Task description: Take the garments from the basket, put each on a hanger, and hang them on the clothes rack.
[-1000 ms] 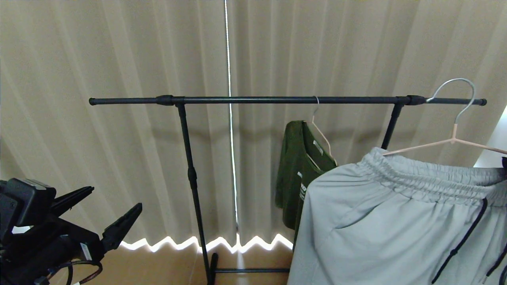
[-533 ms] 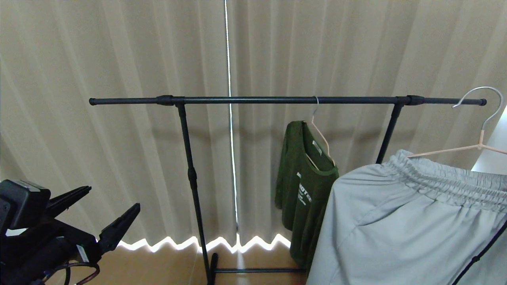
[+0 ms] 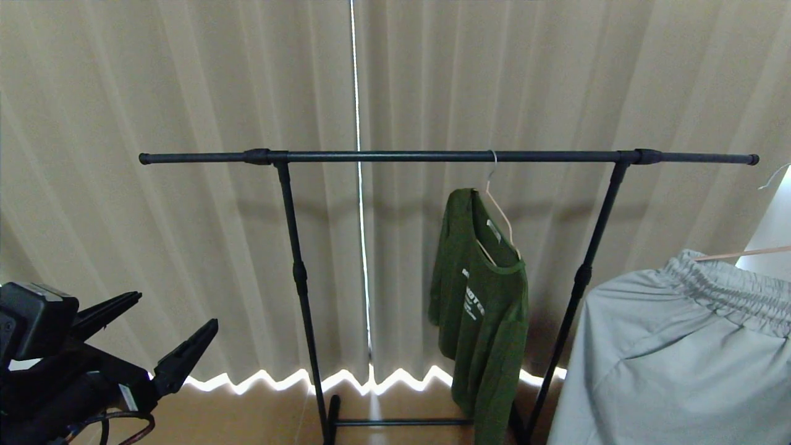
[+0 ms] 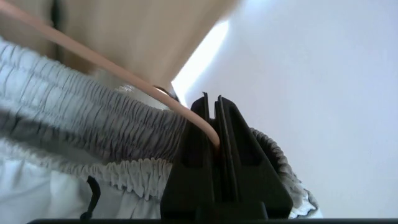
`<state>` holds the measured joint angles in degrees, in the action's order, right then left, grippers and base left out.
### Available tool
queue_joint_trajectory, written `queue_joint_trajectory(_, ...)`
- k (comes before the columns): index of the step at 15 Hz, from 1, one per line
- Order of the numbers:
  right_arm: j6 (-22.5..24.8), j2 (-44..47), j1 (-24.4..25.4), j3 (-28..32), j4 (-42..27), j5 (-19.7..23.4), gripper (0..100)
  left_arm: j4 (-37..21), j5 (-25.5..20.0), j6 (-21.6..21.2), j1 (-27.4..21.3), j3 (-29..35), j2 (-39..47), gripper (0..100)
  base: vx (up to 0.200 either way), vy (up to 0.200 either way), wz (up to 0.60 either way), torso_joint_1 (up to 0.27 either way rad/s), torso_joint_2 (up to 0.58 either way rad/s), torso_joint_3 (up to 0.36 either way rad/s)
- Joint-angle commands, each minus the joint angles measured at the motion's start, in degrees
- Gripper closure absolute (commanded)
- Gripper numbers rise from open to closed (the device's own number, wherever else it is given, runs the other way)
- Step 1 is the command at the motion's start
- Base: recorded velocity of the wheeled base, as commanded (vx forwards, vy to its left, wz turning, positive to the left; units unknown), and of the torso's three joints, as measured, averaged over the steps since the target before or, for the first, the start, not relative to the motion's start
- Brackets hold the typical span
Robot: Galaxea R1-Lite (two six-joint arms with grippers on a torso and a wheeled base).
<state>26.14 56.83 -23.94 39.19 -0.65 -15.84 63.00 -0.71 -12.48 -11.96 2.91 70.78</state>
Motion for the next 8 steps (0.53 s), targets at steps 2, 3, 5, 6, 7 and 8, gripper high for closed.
queue_joint_trajectory(2,0.05,0.56,-1.55,-0.17,0.38,-0.86,100,0.02,0.0,0.0,0.01,0.43,0.24,0,0.0,0.0,0.0,0.0,0.0,0.0)
queue_joint_trajectory(3,0.05,0.65,-1.46,-0.08,0.47,-0.86,100,0.02,0.0,0.09,0.01,0.51,0.24,0,0.0,0.0,0.0,0.0,0.0,0.0)
queue_joint_trajectory(5,-0.03,1.79,-0.93,0.09,0.91,-0.51,100,-0.07,0.0,0.27,0.09,0.87,0.76,0,0.0,0.0,0.0,0.0,0.0,0.0)
queue_joint_trajectory(6,-0.21,2.23,-0.93,0.09,1.0,-0.42,100,-0.07,0.0,0.35,0.18,1.31,1.2,0,0.0,0.0,0.0,0.0,0.0,0.0)
queue_joint_trajectory(7,-0.3,2.49,-0.93,0.18,1.0,-0.42,100,-0.07,0.0,0.35,0.18,1.39,1.64,0,0.2,0.0,0.0,0.002,0.0,0.002)
queue_joint_trajectory(8,-0.38,2.76,-0.93,0.45,1.09,-0.42,100,-0.07,0.09,0.35,0.18,1.31,2.35,0,0.2,0.0,0.0,0.007,0.0,0.002)
